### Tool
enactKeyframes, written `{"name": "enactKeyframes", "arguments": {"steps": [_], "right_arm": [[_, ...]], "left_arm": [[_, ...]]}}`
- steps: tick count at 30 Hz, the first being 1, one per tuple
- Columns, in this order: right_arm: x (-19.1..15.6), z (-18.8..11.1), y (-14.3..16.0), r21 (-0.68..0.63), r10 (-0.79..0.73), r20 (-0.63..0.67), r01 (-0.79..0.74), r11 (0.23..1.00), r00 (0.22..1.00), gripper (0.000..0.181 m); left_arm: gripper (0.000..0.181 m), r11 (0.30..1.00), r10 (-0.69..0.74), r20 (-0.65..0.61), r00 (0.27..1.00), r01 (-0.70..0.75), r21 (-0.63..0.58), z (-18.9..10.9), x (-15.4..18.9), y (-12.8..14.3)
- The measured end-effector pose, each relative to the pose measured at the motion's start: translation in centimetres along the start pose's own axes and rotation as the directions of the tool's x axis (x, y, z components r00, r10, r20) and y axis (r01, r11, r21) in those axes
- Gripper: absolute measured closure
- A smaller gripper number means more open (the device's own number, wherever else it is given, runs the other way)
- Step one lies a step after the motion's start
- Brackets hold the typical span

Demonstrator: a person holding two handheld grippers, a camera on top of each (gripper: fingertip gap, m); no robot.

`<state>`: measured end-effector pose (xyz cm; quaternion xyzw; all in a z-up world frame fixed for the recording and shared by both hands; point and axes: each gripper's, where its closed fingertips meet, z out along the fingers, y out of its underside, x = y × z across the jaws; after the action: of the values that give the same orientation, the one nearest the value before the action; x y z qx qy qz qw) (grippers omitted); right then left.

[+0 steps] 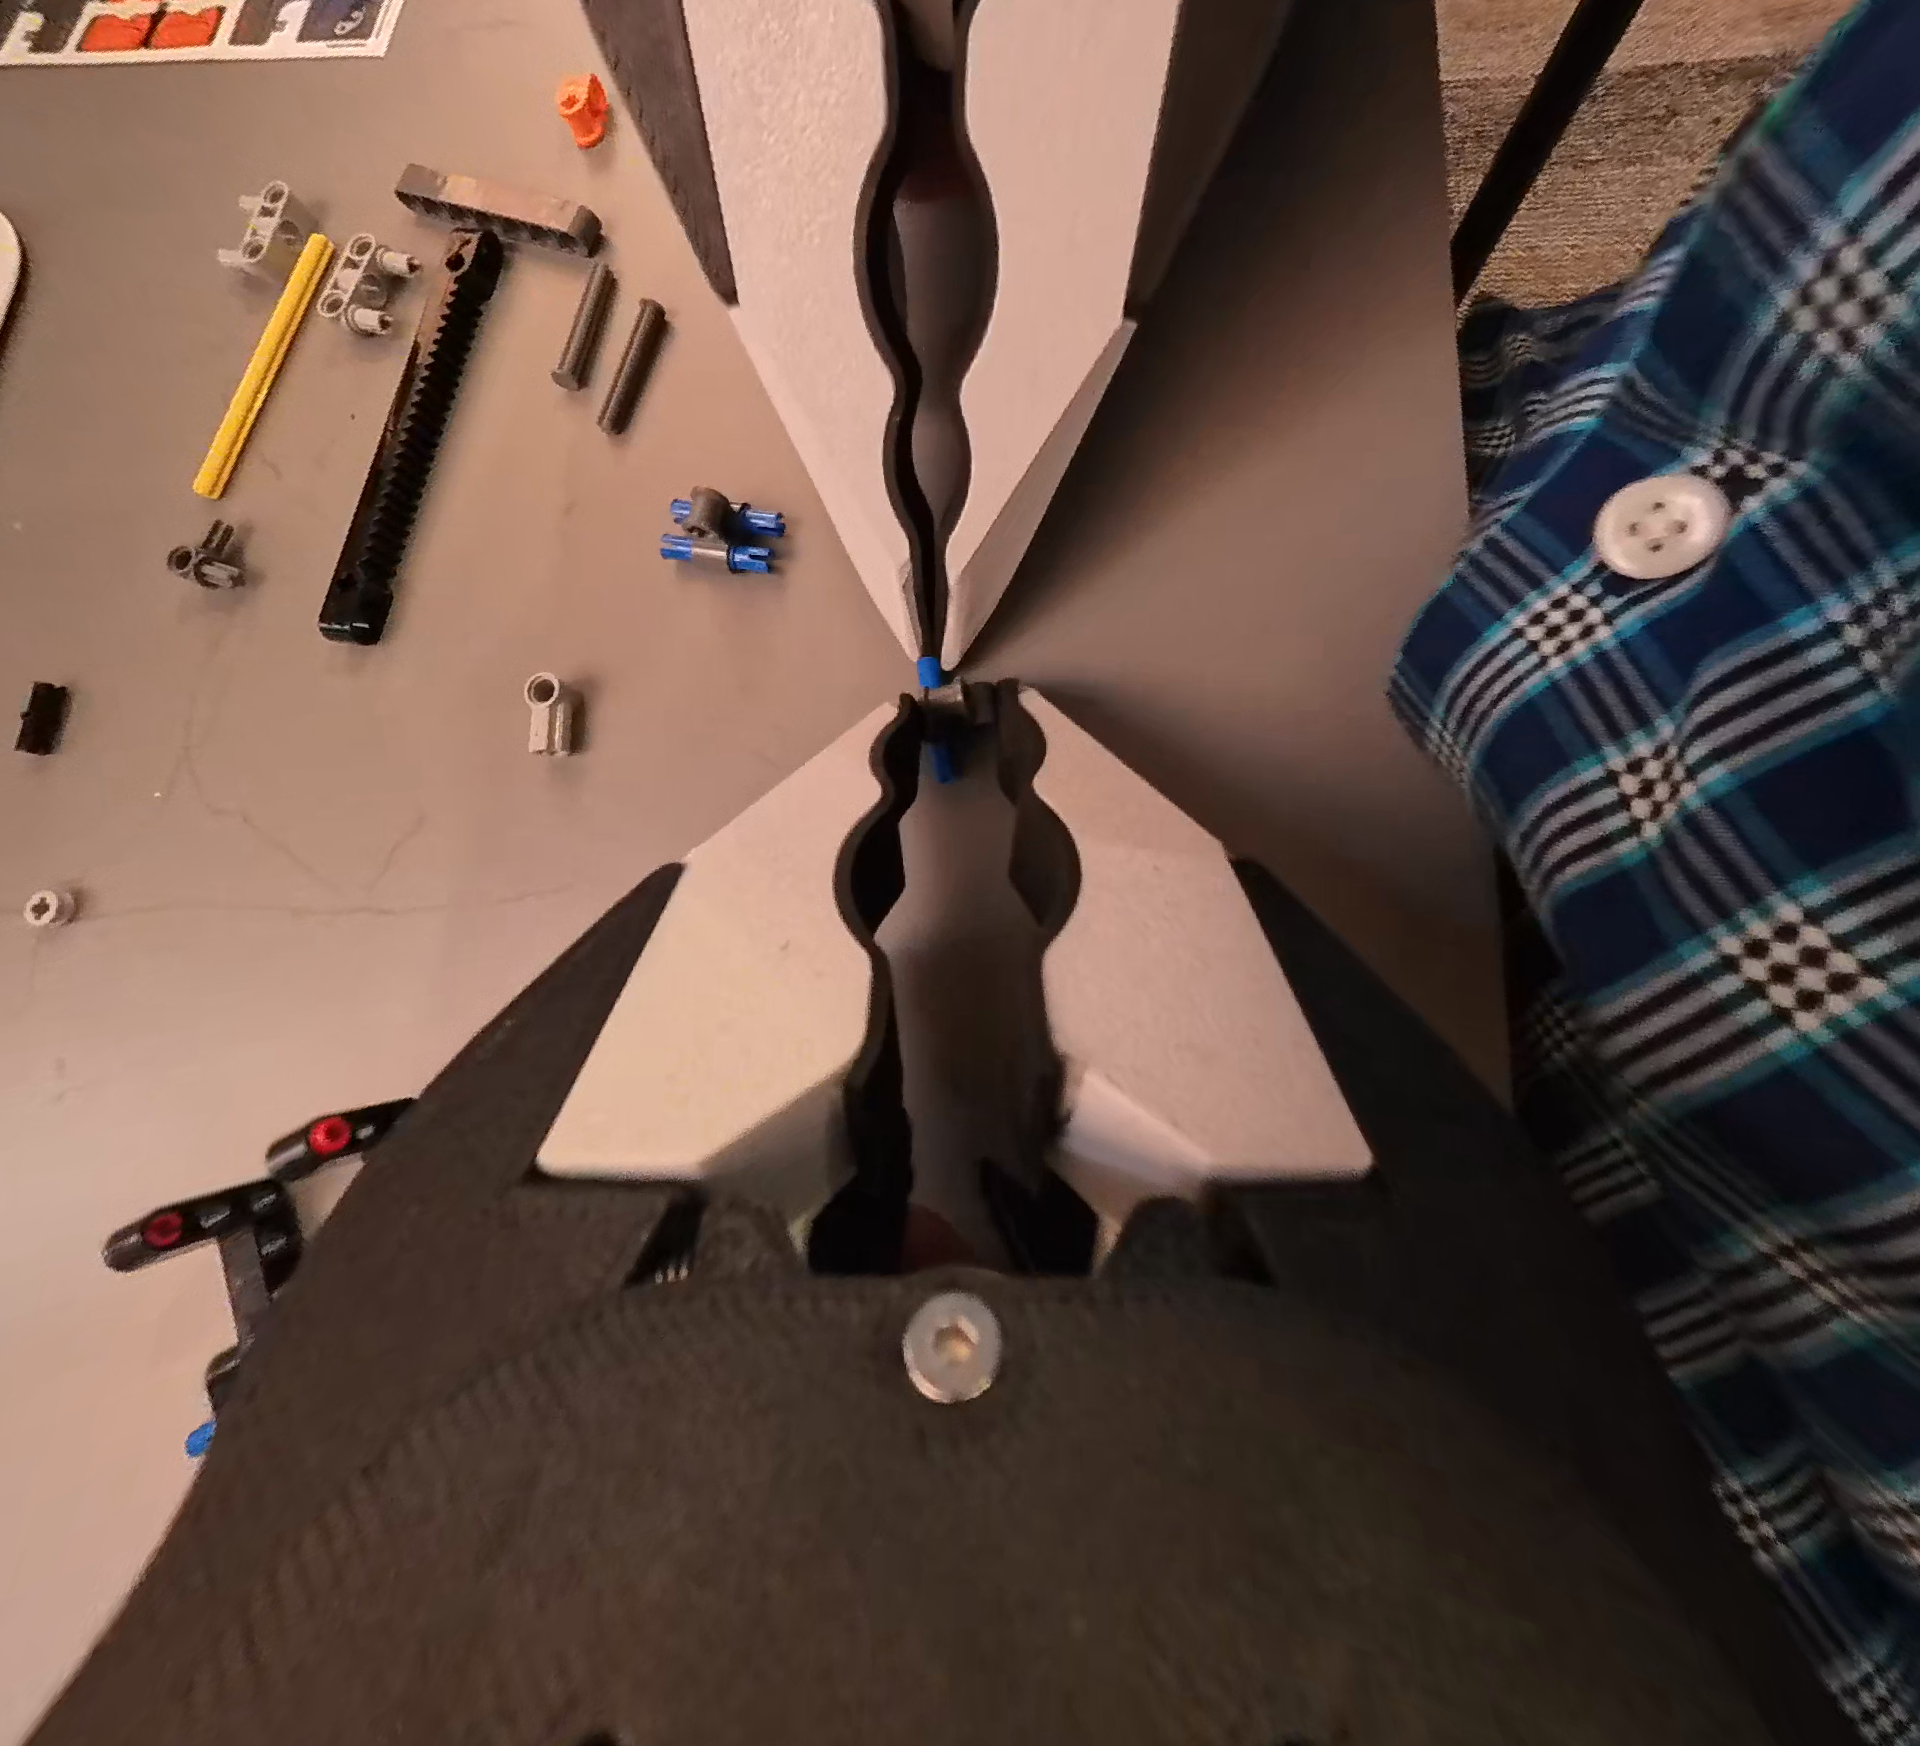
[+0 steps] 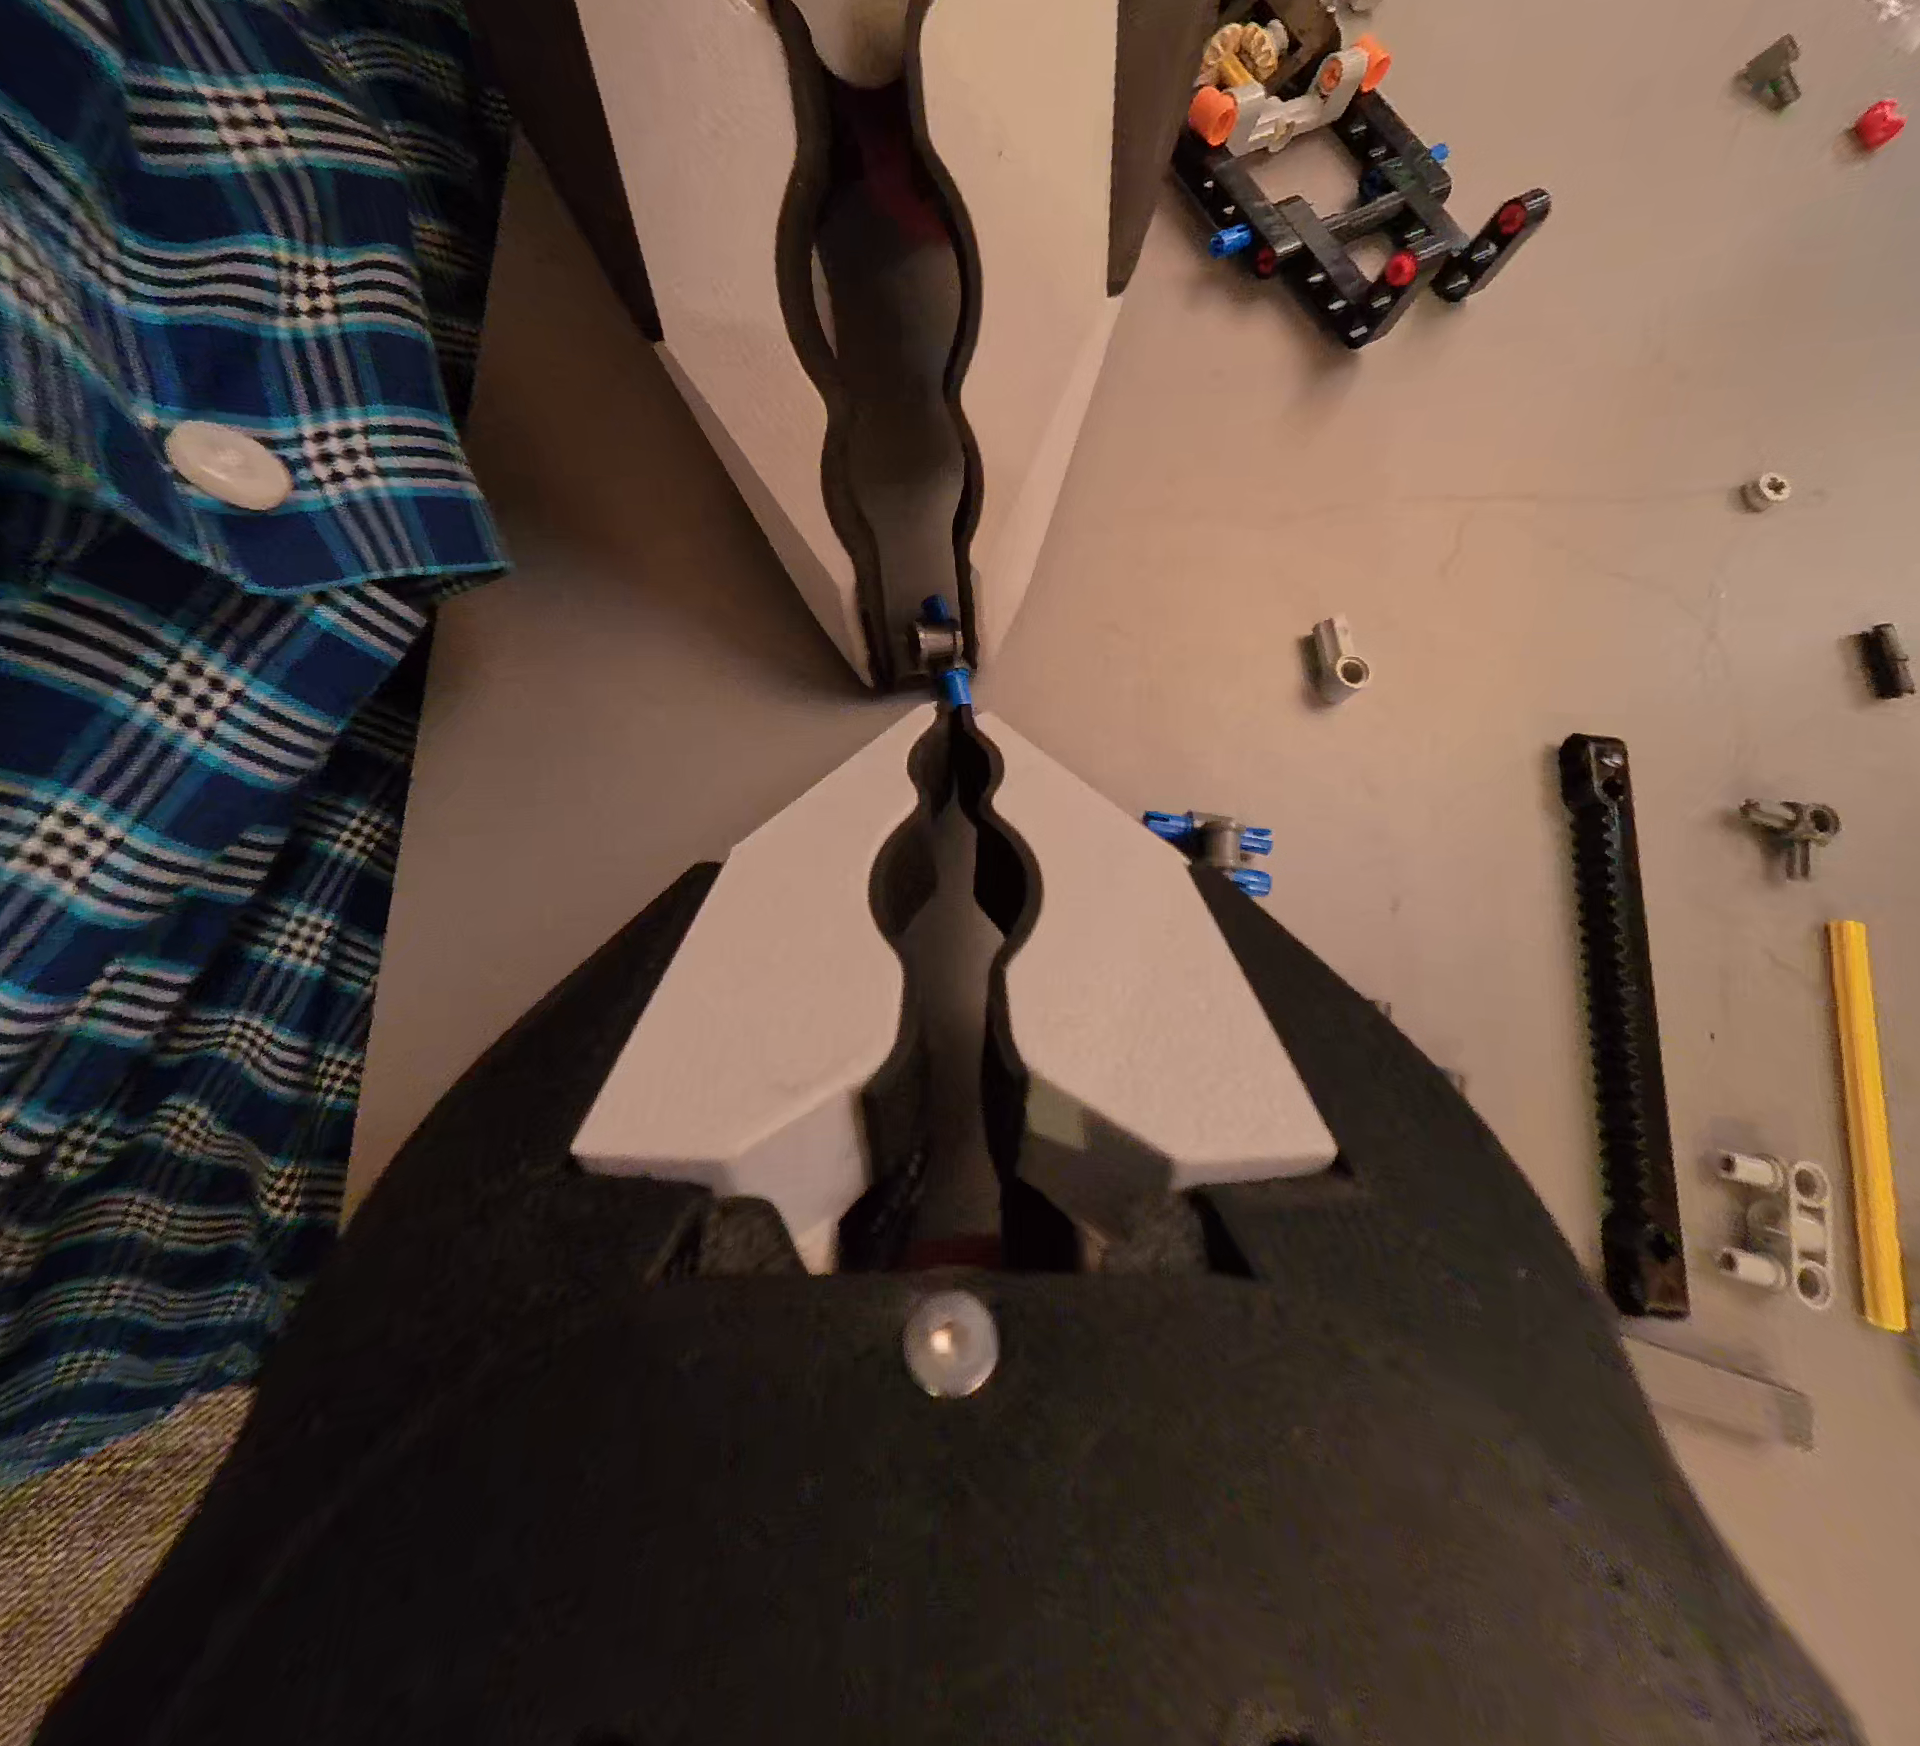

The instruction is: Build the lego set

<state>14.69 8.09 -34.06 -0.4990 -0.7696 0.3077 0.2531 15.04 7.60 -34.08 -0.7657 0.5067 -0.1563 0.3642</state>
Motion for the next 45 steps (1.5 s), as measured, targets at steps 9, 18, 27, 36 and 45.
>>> {"name": "enactKeyframes", "arguments": {"steps": [9, 18, 27, 36, 45], "right_arm": [[0.6, -0.3, 0.1, 0.002, 0.025, -0.057, -0.025, 1.000, 0.998, 0.181], [1.1, -0.7, -0.2, 0.044, 0.058, -0.079, -0.055, 0.998, 0.995, 0.181], [1.3, -0.9, -0.5, 0.071, 0.069, -0.086, -0.063, 0.995, 0.994, 0.181], [1.3, -0.9, -0.5, 0.075, 0.071, -0.087, -0.064, 0.995, 0.994, 0.181], [1.2, -0.8, -0.5, 0.075, 0.074, -0.069, -0.069, 0.995, 0.995, 0.181]], "left_arm": [[0.146, 0.999, -0.022, 0.086, 0.996, 0.019, 0.041, -0.7, -0.9, -0.8], [0.144, 0.990, -0.120, 0.297, 0.947, 0.091, 0.112, -6.1, -5.9, -1.7], [0.140, 0.943, -0.321, 0.608, 0.726, 0.302, 0.138, -14.1, -21.6, 4.3], [0.153, 0.883, -0.424, 0.619, 0.661, 0.452, 0.123, -13.6, -31.4, 11.7], [0.141, 0.934, -0.324, 0.598, 0.733, 0.348, 0.079, -12.6, -33.1, 14.0]]}}
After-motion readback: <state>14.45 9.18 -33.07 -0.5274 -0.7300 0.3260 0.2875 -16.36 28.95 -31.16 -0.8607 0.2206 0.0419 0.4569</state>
